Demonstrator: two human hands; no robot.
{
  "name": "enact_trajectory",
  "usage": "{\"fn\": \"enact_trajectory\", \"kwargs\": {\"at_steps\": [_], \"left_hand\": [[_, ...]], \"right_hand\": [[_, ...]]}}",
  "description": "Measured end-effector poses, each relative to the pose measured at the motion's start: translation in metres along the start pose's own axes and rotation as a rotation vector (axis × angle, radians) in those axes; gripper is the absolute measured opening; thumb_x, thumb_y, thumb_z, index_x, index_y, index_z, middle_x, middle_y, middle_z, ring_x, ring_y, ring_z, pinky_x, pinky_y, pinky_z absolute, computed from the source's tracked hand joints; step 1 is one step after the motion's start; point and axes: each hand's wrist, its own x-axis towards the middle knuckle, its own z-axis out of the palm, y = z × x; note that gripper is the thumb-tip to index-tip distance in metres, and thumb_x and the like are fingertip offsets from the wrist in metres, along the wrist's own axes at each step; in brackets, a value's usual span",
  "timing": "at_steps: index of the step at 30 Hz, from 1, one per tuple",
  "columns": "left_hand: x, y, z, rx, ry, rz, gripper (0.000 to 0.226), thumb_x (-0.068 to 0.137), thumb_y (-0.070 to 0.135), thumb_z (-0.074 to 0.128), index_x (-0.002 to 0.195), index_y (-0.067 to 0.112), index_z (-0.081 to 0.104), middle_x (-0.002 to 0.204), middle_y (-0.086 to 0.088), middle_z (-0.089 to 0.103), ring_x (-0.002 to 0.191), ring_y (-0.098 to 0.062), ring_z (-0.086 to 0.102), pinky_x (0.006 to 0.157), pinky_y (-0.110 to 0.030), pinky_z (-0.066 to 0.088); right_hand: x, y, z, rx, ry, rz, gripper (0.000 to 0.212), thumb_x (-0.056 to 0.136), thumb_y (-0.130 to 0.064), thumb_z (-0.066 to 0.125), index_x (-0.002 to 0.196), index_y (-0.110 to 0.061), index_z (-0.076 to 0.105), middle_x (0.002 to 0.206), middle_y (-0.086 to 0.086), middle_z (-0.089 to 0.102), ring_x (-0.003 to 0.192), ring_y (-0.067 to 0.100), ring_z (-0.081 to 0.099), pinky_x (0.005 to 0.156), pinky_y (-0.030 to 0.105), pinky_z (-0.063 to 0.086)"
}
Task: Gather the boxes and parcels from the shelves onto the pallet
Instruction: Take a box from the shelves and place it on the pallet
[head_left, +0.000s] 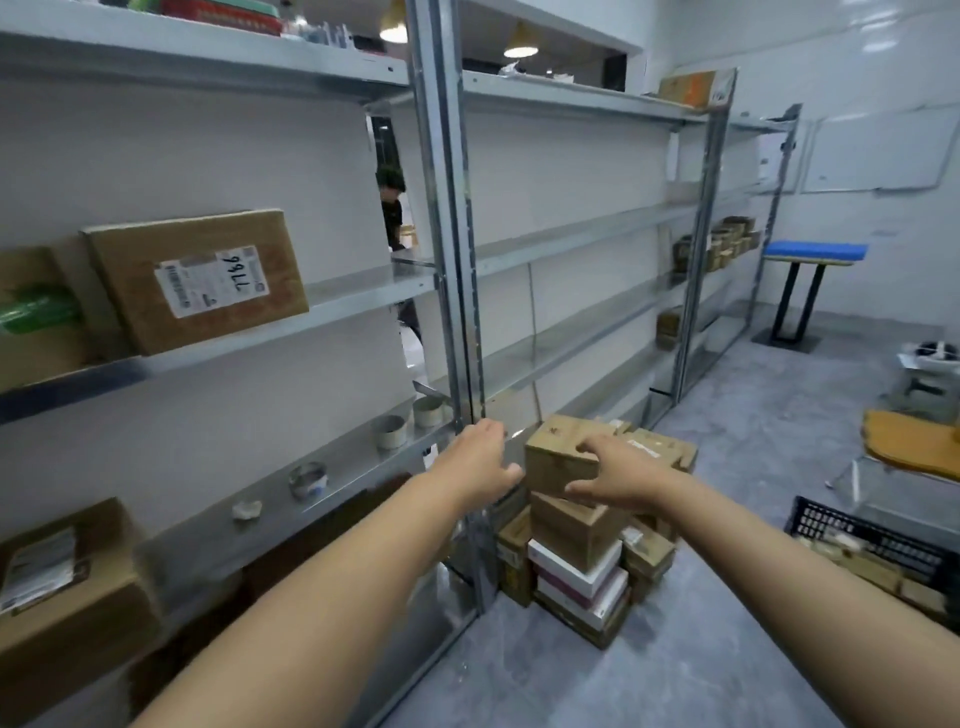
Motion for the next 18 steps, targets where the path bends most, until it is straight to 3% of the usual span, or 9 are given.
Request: {"fn": "enact_trajectory", "kwargs": {"at_steps": [5, 12, 18], "left_hand": [[0.073, 0.017, 0.042, -0.099, -0.08, -0.009, 0.052, 0.091, 0.032, 0.056, 0.137, 0.016, 0.04, 0.138, -0.004, 0.044, 0.124, -0.022, 0.046, 0.1, -0.036, 0.041], [0.194, -0.005, 0.096, -0.109, -0.124, -0.036, 0.054, 0.091, 0.033, 0.056, 0.139, 0.016, 0.039, 0.138, -0.005, 0.045, 0.125, -0.025, 0.046, 0.105, -0.041, 0.043], [0.316, -0.04, 0.151, -0.186, -0.176, -0.031, 0.043, 0.092, 0.032, 0.054, 0.132, 0.021, 0.043, 0.131, -0.001, 0.049, 0.115, -0.02, 0.052, 0.093, -0.036, 0.049]], "right_hand": [[0.042, 0.069, 0.022, 0.023, -0.038, 0.124, 0.07, 0.081, -0.05, 0.066, 0.14, -0.022, 0.043, 0.14, 0.001, 0.049, 0.123, 0.018, 0.052, 0.102, 0.036, 0.045], [0.155, 0.123, 0.011, 0.094, 0.027, 0.168, 0.053, 0.085, -0.039, 0.062, 0.134, -0.022, 0.051, 0.133, -0.001, 0.057, 0.119, 0.018, 0.055, 0.098, 0.04, 0.048], [0.27, 0.162, 0.024, 0.113, -0.006, 0.221, 0.059, 0.084, -0.033, 0.068, 0.138, -0.018, 0.048, 0.141, -0.001, 0.05, 0.127, 0.016, 0.048, 0.104, 0.031, 0.041]]}}
